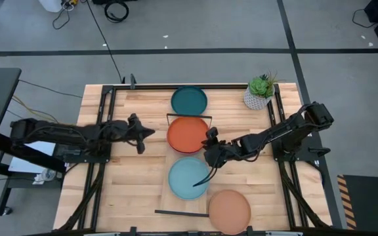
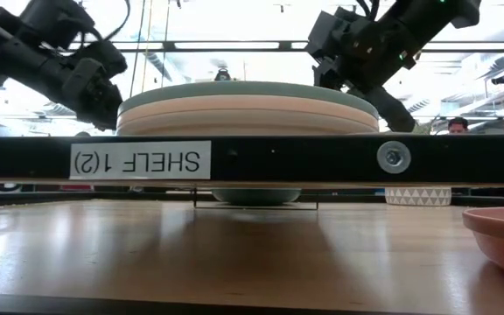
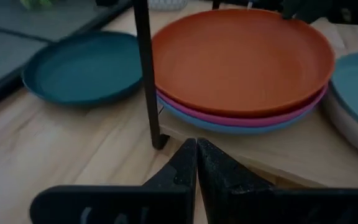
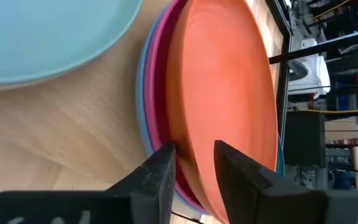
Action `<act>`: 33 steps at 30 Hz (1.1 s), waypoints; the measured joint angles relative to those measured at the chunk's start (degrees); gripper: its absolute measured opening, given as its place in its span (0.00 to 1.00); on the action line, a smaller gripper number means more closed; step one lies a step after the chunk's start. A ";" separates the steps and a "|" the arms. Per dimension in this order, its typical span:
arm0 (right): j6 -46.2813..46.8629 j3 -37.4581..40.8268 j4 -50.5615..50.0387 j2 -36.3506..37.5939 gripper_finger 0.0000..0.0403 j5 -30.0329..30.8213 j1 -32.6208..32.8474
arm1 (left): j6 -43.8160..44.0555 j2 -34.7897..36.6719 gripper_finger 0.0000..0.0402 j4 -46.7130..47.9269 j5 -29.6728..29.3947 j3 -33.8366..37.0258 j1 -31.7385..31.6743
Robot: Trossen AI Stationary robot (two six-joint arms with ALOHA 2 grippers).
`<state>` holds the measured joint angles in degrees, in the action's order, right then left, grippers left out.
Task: Place and stack plates onto a shelf
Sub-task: Stack the orange plate on top of the pink plate on the shelf, then stack the green plate on top of the orange plate on the shelf
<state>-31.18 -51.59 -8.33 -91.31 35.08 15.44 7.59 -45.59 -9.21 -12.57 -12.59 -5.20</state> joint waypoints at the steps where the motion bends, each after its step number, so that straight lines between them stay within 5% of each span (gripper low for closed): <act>1: 0.09 0.00 0.06 0.00 0.29 0.06 0.01 | 0.51 -1.16 0.05 -0.12 1.11 -0.60 -0.90; 12: 8.74 0.02 -4.37 3.70 0.30 1.26 3.50 | -3.62 -15.78 0.05 5.08 4.01 -11.04 -9.31; 22: 20.71 0.02 -10.95 10.40 0.29 1.56 8.40 | -5.07 -29.04 0.05 4.49 17.83 -18.63 -22.79; 33: 31.29 0.07 -15.31 10.61 0.28 3.44 14.79 | -2.34 -44.00 0.23 -0.84 20.68 -29.91 -29.71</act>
<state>0.11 -51.53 -23.65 -80.70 38.51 30.23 5.25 -89.59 -10.05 8.10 -42.50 -34.91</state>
